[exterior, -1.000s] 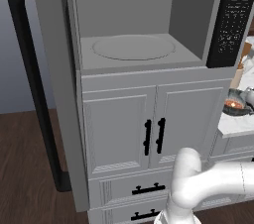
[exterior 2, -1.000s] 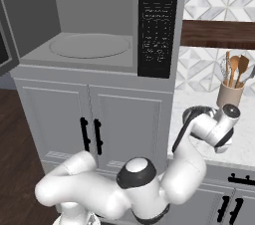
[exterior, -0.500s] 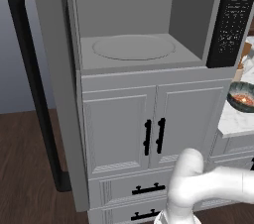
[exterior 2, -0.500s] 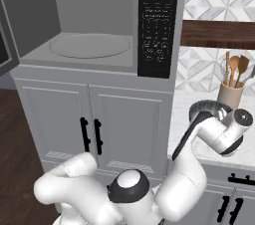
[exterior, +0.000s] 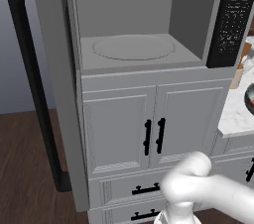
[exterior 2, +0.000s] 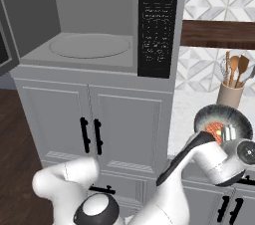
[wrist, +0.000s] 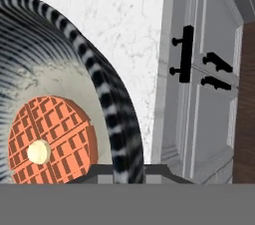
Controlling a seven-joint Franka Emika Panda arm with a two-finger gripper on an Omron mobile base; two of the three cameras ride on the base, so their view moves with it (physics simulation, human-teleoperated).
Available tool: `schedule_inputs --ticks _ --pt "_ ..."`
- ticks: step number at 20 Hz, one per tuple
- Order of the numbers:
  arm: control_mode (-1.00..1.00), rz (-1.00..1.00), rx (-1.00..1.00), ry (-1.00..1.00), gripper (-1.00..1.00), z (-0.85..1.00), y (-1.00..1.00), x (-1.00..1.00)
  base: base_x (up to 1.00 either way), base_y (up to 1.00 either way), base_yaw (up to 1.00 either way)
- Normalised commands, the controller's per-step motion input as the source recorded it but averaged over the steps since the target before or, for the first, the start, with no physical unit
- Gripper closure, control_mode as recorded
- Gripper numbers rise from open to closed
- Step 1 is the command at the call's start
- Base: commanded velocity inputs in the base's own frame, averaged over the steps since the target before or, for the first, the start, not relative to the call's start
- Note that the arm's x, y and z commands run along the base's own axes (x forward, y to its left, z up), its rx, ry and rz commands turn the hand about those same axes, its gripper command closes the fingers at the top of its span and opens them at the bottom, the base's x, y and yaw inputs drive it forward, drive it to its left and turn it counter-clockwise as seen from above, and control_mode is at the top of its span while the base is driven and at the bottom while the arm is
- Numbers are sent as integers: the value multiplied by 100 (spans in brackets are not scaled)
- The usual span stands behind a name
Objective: Open the microwave, place the bowl with waffle inside the microwave, then close the microwave door and turn it on.
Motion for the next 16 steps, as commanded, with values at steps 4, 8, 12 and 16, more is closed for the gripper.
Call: schedule_inputs --ticks 4,8,12,16 --pt "-100 0 -7 -5 100 22 25 -100 0 0 0" --pt "-100 0 -5 -10 100 36 44 -100 0 0 0" --pt "-100 0 -7 -7 100 53 69 -100 0 0 0" --pt "-100 3 -1 -3 100 54 82 -84 0 0 0"
